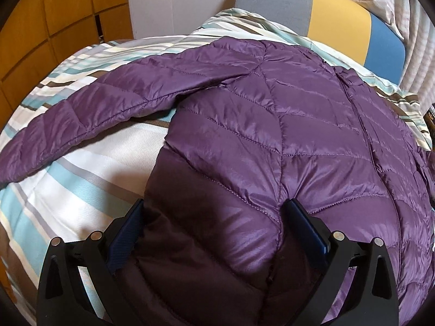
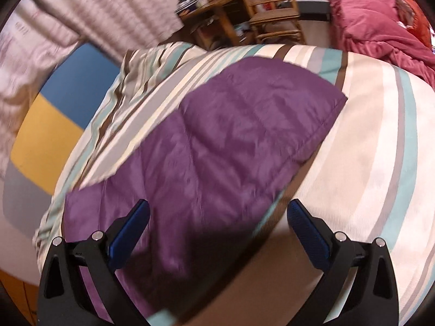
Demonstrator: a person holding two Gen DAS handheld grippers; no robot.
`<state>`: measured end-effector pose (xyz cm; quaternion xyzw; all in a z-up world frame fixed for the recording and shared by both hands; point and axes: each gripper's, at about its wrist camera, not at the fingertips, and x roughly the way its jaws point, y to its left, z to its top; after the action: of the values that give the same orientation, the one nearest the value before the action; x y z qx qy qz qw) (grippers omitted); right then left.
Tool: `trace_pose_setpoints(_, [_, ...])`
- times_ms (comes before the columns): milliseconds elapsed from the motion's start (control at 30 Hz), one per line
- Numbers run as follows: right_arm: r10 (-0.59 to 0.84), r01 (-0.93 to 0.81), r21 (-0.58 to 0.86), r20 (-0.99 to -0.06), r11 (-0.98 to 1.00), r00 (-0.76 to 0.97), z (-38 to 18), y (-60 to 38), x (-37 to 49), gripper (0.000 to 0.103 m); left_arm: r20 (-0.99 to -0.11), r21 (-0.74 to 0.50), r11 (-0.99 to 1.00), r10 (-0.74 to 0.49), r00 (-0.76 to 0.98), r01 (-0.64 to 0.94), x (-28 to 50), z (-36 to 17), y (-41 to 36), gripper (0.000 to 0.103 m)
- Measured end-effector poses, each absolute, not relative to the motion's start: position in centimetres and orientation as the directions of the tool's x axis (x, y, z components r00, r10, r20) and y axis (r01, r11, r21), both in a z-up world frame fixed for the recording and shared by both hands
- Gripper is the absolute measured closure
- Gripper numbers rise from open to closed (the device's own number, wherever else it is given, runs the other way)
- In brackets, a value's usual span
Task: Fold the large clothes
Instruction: 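Grasp the jacket sleeve cuff nearest the right tool with the right tool, then lift the sleeve across the jacket body and open the right tool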
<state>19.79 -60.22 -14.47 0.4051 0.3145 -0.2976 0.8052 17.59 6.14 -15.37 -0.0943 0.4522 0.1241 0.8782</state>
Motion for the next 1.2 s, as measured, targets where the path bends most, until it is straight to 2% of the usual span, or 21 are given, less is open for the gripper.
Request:
trace_pose_setpoints(33, [-0.24,0.745,0.459,-0.749,0.483,0.617,-14.5,-60.6,20.2,0.005,-0.816,-0.051,0.952,0.135,0.562,-0.303,17.5,-15.4,6.0,0.003])
trace_pose_setpoints(100, [-0.287,0.772,0.415,-0.757,0.482,0.587,-14.2,-60.7,20.5,0.018,-0.814,-0.047,0.952,0.14,0.564,-0.304,17.5,-15.5,6.0,0.003])
trace_pose_setpoints(167, [-0.317,0.781,0.376,-0.759,0.499,0.568,-14.1,-60.6,21.3,0.041,-0.813,-0.044,0.952,0.143,0.565,-0.304,17.4,-15.6,5.9,0.003])
trace_pose_setpoints(200, [-0.323,0.776,0.361,-0.757,0.516,0.567,-14.0,-60.7,21.5,0.048,-0.812,-0.044,0.951,0.143,0.565,-0.305,17.4,-15.6,5.9,0.003])
trace_pose_setpoints(267, [-0.304,0.746,0.361,-0.748,0.56,0.59,-14.0,-60.4,22.2,0.081,-0.811,-0.04,0.951,0.148,0.567,-0.306,17.4,-15.6,5.8,0.003])
trace_pose_setpoints(333, [-0.297,0.713,0.327,-0.744,0.62,0.599,-13.7,-59.9,23.0,0.088,-0.81,-0.038,0.951,0.15,0.567,-0.306,17.4,-15.6,5.8,0.003])
trace_pose_setpoints(600, [-0.363,0.592,0.175,-0.644,0.787,0.674,-10.2,-53.8,24.4,0.092,-0.81,-0.043,0.951,0.146,0.568,-0.306,17.4,-15.7,5.8,0.003])
trace_pose_setpoints(733, [-0.366,0.477,0.066,-0.551,0.876,0.75,-7.7,-48.1,25.0,0.093,-0.809,-0.048,0.951,0.143,0.57,-0.307,17.3,-15.7,5.9,0.003])
trace_pose_setpoints(1000, [-0.31,0.221,-0.251,-0.404,0.942,0.861,-6.4,-33.9,26.2,0.093,-0.808,-0.058,0.95,0.135,0.573,-0.306,17.3,-15.7,6.0,0.003])
trace_pose_setpoints(1200, [-0.197,0.049,-0.385,-0.356,0.922,0.914,-7.9,-25.4,26.2,0.093,-0.807,-0.06,0.95,0.134,0.575,-0.306,17.3,-15.8,6.0,0.003])
